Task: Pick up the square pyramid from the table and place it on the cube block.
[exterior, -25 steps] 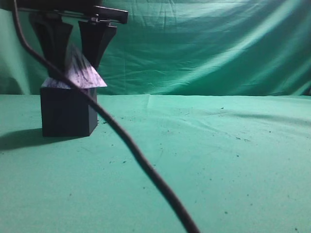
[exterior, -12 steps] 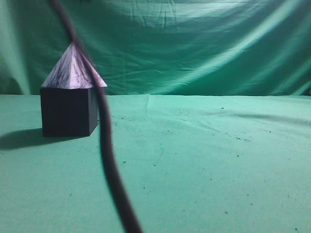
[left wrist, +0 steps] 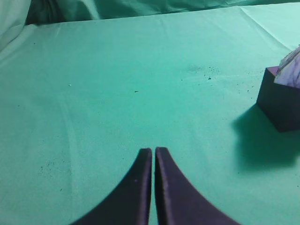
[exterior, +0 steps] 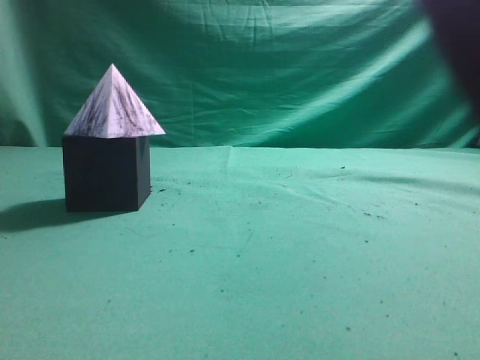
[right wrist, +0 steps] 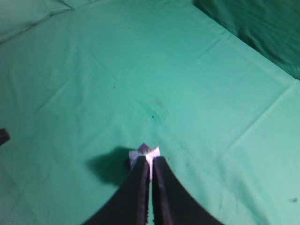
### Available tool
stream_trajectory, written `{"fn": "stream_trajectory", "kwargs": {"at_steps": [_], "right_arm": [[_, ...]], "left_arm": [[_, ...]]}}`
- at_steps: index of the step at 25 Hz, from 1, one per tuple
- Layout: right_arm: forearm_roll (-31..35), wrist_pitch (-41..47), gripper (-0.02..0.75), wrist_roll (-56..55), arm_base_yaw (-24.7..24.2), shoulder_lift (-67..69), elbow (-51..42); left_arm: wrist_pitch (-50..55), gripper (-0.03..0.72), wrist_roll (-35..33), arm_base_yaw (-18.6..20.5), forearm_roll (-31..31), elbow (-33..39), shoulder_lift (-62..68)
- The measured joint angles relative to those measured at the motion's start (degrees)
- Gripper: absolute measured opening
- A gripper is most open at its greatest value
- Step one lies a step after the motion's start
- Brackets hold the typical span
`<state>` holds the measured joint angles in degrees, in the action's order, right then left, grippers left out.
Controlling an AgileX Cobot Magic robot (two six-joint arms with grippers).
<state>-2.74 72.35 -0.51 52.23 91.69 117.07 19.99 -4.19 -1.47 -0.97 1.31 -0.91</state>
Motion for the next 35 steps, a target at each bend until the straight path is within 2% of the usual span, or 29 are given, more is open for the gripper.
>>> {"fn": "stream_trajectory", "kwargs": {"at_steps": [5,14,20,23,26,28,30,35], "right_arm": [[2.2,0.1,0.000,-0.7,0.0,-13.7,-16.2],[7.1,-16.2,0.000,0.3,0.0,-36.9,-47.3],[7.2,-12.6,0.000,0.2,0.0,-48.6,-55.5],[3.3,-13.0,0.000,-0.7,0.0,-52.3,-58.4],[-2.5,-17.4,0.000,-3.3,-0.2,-56.4,-62.7],[-3.9,-22.4,0.000,-3.8,-2.8,-60.9,-67.2],[-4.4,-28.1,0.000,-4.3,-7.4,-66.1,-72.3],[-4.5,-40.0,0.000,-4.7,-21.2,-79.4,-86.7]], "left_arm": [[0.0,0.000,0.0,0.0,0.0,0.0,0.0],[0.0,0.000,0.0,0.0,0.0,0.0,0.0],[0.0,0.000,0.0,0.0,0.0,0.0,0.0],[0.0,0.000,0.0,0.0,0.0,0.0,0.0],[0.0,0.000,0.0,0.0,0.0,0.0,0.0],[0.0,0.000,0.0,0.0,0.0,0.0,0.0],[0.0,0.000,0.0,0.0,0.0,0.0,0.0],[0.0,0.000,0.0,0.0,0.0,0.0,0.0]]}}
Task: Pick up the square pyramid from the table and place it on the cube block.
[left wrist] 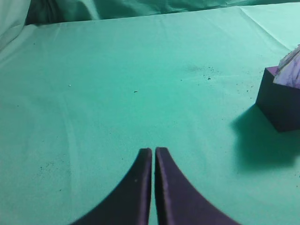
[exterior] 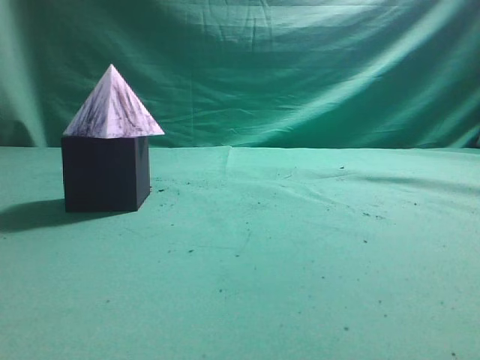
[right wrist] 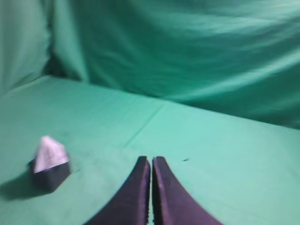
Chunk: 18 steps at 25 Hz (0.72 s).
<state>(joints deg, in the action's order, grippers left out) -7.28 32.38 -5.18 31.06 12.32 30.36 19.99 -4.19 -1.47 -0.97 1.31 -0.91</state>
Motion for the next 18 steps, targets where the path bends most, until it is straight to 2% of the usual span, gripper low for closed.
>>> {"fn": "stream_trajectory", "kwargs": {"at_steps": [5,9,14,18], "right_arm": [[0.3,-4.8,0.000,0.0,-12.7,-9.9,-12.4],[2.0,-7.3,0.000,-0.1,-21.0,-12.9,-20.8],[5.6,-8.8,0.000,-0.1,-27.6,-12.9,-28.8],[6.6,-9.4,0.000,-0.2,-28.6,-12.9,-31.8]], "left_arm": [[0.0,0.000,0.0,0.0,0.0,0.0,0.0],[0.0,0.000,0.0,0.0,0.0,0.0,0.0],[0.0,0.000,0.0,0.0,0.0,0.0,0.0],[0.0,0.000,0.0,0.0,0.0,0.0,0.0]]}}
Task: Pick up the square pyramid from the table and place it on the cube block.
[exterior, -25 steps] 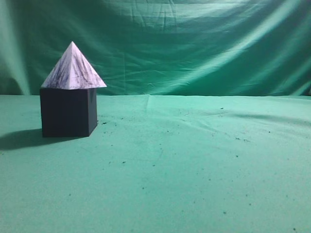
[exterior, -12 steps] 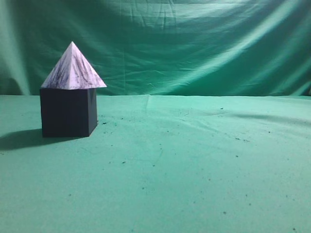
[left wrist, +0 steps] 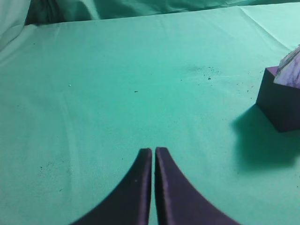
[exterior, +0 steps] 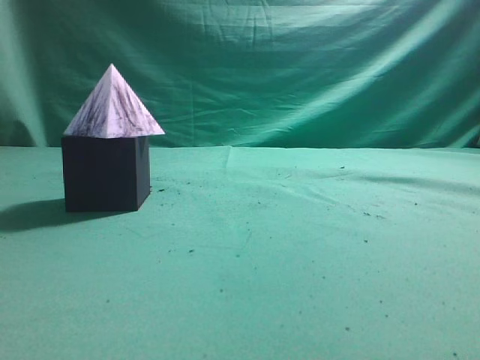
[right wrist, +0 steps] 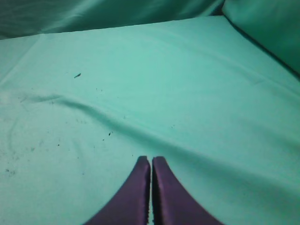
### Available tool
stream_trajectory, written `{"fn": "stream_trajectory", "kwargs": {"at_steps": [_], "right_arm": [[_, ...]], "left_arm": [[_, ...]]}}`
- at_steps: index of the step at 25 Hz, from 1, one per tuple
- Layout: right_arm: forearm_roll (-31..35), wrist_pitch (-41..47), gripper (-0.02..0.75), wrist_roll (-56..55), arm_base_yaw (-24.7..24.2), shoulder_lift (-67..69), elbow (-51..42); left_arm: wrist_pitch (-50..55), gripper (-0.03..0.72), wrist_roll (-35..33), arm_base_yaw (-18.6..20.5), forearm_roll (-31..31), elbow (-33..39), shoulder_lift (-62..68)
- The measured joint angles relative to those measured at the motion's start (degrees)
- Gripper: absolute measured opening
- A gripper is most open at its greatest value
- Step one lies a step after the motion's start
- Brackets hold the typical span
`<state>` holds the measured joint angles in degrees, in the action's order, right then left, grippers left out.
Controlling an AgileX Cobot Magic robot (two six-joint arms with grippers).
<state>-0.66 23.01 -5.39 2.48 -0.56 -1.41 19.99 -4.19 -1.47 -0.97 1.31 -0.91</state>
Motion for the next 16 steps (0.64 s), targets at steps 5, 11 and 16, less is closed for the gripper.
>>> {"fn": "stream_trajectory", "kwargs": {"at_steps": [5,11,16], "right_arm": [[0.2,-0.7,0.000,0.1,0.0,0.0,-0.1],[0.4,-0.7,0.000,0.1,-0.1,0.0,-0.1],[0.4,-0.7,0.000,0.1,-0.1,0.0,-0.1]], "left_arm": [[0.0,0.000,0.0,0.0,0.0,0.0,0.0],[0.0,0.000,0.0,0.0,0.0,0.0,0.0],[0.0,0.000,0.0,0.0,0.0,0.0,0.0]]}}
